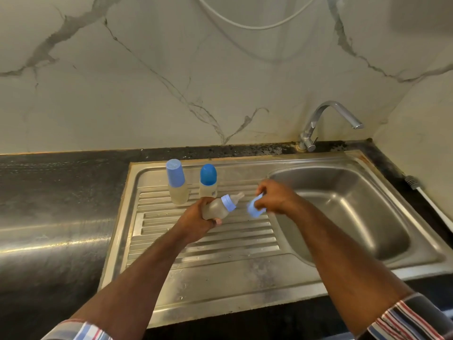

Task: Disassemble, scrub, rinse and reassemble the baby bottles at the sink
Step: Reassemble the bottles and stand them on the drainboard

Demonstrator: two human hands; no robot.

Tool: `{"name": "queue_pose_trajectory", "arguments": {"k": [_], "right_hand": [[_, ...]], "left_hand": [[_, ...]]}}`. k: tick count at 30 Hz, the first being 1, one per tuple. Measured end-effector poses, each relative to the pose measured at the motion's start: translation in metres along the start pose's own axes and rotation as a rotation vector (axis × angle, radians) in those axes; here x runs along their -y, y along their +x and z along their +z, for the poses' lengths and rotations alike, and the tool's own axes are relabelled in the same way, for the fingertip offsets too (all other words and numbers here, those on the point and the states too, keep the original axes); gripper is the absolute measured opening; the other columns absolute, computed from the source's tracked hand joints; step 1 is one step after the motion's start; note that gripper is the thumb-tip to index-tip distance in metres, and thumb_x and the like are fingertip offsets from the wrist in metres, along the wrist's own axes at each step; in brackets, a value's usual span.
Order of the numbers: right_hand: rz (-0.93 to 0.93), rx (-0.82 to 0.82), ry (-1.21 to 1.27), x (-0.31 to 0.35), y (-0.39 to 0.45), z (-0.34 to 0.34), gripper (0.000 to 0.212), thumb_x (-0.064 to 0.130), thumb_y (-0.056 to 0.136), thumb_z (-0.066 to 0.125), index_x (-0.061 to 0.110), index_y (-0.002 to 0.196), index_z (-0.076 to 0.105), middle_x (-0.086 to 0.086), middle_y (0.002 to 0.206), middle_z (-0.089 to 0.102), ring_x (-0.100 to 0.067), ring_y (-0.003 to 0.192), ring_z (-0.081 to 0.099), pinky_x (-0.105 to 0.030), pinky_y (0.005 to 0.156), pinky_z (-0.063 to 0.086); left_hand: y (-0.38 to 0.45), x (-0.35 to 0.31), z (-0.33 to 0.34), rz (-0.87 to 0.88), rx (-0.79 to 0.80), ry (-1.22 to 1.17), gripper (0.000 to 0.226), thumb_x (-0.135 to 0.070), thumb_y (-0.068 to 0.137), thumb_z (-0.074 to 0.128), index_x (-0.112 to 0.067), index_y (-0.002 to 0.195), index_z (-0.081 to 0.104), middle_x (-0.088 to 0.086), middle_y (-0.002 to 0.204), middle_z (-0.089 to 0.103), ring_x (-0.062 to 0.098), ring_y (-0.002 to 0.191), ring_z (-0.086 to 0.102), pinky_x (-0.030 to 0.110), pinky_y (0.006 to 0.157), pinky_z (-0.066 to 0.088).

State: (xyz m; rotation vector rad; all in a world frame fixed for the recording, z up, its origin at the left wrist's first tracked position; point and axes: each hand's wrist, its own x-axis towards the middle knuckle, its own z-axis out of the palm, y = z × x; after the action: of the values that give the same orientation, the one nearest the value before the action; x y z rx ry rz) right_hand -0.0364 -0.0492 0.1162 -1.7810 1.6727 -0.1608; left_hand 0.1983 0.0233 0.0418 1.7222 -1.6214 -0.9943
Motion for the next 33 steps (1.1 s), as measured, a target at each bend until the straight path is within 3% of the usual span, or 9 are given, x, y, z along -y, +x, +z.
{"name": "queue_pose_trajectory", "arguments": {"k": [2,5,11,17,21,24,26,29,33], "right_hand": [[0.013,-0.06,0.234,-0.003,0.002,-0.017,0.03,0.0,0.075,0.075,0.012,0.1,0.063,-0.01,0.098,0.062,-0.025,0.087,0.066,-0.04,0.074,0.062],[-0.036,0.023,0.457,-0.002,-0.004,-0.028,0.039,-0.009,0.077,0.075,0.007,0.109,0.062,-0.015,0.111,0.061,-0.025,0.096,0.065,-0.029,0.07,0.061],[-0.195,0.089,0.356,0.009,-0.002,-0.014,0.043,-0.009,0.071,0.081,0.014,0.105,0.068,-0.011,0.108,0.066,-0.018,0.087,0.066,-0.018,0.065,0.054],[-0.224,0.102,0.321,0.01,-0.001,-0.014,0.045,-0.009,0.071,0.081,0.011,0.109,0.068,-0.007,0.106,0.067,-0.016,0.087,0.067,-0.02,0.068,0.055],[-0.224,0.087,0.328,0.01,0.001,-0.014,0.045,-0.01,0.069,0.083,0.012,0.105,0.07,-0.008,0.104,0.069,-0.02,0.091,0.069,-0.025,0.072,0.058],[-0.207,0.07,0.309,0.009,0.003,-0.011,0.045,-0.011,0.067,0.083,0.014,0.102,0.07,-0.007,0.1,0.071,-0.02,0.091,0.069,-0.03,0.077,0.061],[-0.196,0.071,0.303,0.008,0.002,-0.009,0.044,-0.01,0.067,0.084,0.013,0.102,0.07,-0.008,0.099,0.071,-0.021,0.091,0.069,-0.033,0.079,0.061],[-0.198,0.086,0.316,0.006,0.002,-0.01,0.043,-0.006,0.069,0.085,0.012,0.105,0.07,-0.01,0.102,0.072,-0.025,0.095,0.07,-0.035,0.081,0.062],[-0.115,0.108,0.683,0.006,0.004,-0.008,0.069,-0.002,0.07,0.087,0.017,0.129,0.057,-0.011,0.122,0.062,-0.026,0.106,0.068,-0.033,0.076,0.061]], "left_hand": [[0.0,0.001,-0.002,-0.005,0.0,-0.032,0.044,-0.017,0.081,0.081,-0.028,0.117,0.058,-0.006,0.104,0.066,0.015,0.092,0.063,0.034,0.08,0.054],[-0.001,0.0,-0.004,0.003,0.017,-0.038,0.047,-0.018,0.081,0.081,-0.027,0.121,0.059,-0.006,0.106,0.066,0.016,0.096,0.063,0.036,0.083,0.055],[0.001,-0.005,-0.005,0.024,0.054,-0.063,0.051,-0.016,0.08,0.082,-0.028,0.125,0.061,-0.009,0.109,0.067,0.016,0.099,0.064,0.04,0.086,0.057],[0.001,-0.01,-0.005,0.014,0.056,-0.149,0.053,-0.011,0.083,0.081,-0.032,0.125,0.056,-0.013,0.11,0.062,0.008,0.099,0.06,0.037,0.091,0.057],[0.001,-0.012,-0.003,0.019,0.034,-0.11,0.058,-0.013,0.082,0.082,-0.027,0.132,0.057,-0.012,0.111,0.062,0.008,0.099,0.059,0.024,0.087,0.052],[0.002,-0.016,-0.002,0.063,0.021,-0.032,0.057,-0.016,0.08,0.084,-0.028,0.131,0.059,-0.011,0.111,0.065,0.012,0.102,0.061,0.031,0.09,0.052],[0.0,-0.017,0.0,0.083,0.018,-0.023,0.054,-0.015,0.079,0.084,-0.031,0.126,0.061,-0.011,0.108,0.067,0.013,0.1,0.063,0.031,0.088,0.053],[-0.004,-0.016,0.006,0.076,0.0,-0.058,0.054,-0.015,0.078,0.083,-0.031,0.125,0.062,-0.014,0.106,0.067,0.008,0.097,0.063,0.021,0.08,0.049],[-0.007,-0.023,0.012,0.03,-0.037,-0.229,0.05,-0.011,0.083,0.081,-0.023,0.125,0.058,-0.01,0.107,0.062,0.006,0.09,0.058,0.008,0.068,0.045]]}}
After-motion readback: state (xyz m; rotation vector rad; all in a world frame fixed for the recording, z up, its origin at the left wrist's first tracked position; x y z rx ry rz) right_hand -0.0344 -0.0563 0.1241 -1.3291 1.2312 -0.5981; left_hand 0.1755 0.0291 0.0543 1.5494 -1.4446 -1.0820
